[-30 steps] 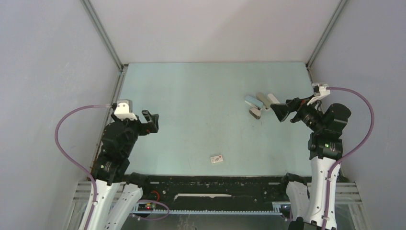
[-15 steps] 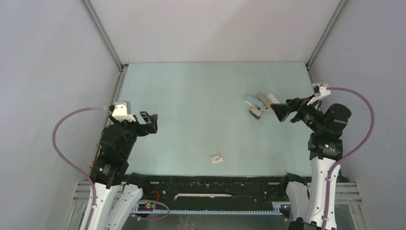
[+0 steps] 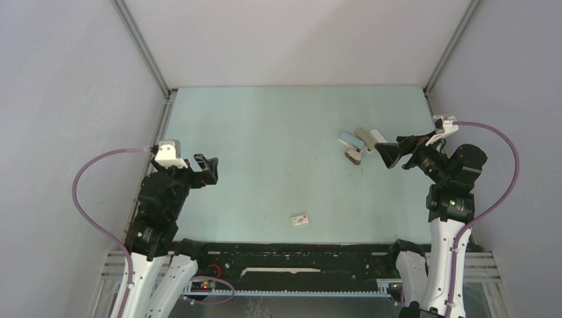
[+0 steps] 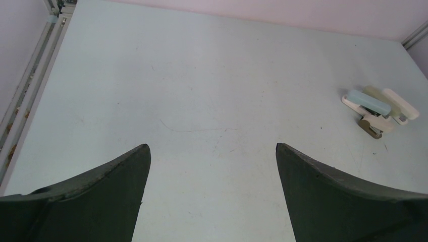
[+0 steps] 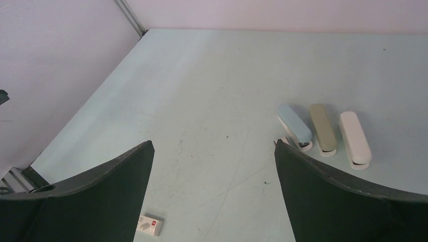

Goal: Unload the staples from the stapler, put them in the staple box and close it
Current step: Reset both arms

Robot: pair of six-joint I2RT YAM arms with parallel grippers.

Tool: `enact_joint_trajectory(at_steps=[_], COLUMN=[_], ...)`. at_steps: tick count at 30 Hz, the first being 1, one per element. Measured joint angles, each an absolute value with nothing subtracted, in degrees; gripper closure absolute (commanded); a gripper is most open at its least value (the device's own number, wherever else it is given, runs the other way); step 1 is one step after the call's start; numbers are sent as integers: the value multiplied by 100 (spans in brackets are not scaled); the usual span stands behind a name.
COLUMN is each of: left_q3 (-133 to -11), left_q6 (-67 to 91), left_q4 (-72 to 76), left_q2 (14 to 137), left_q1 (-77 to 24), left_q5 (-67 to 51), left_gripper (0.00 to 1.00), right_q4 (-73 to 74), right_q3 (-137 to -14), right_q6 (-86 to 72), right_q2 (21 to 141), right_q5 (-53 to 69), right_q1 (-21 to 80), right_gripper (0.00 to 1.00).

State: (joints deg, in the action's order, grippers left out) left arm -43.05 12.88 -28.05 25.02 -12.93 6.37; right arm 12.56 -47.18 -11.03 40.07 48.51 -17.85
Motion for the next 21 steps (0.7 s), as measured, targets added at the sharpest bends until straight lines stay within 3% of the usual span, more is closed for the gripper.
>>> enact_joint_trajectory(at_steps=[21], left_q3=[-4305], left_q6=[1288], left_q4=[-2801], left_q2=[2502], left_q1=[-1280], left_q5=[622], left_gripper=[0], right_q4=[1256], right_q3=[-4718], right_q6=[-1100], right_q2=[3997], right_q5=[4807], right_q1=[-1787], right_gripper=[0])
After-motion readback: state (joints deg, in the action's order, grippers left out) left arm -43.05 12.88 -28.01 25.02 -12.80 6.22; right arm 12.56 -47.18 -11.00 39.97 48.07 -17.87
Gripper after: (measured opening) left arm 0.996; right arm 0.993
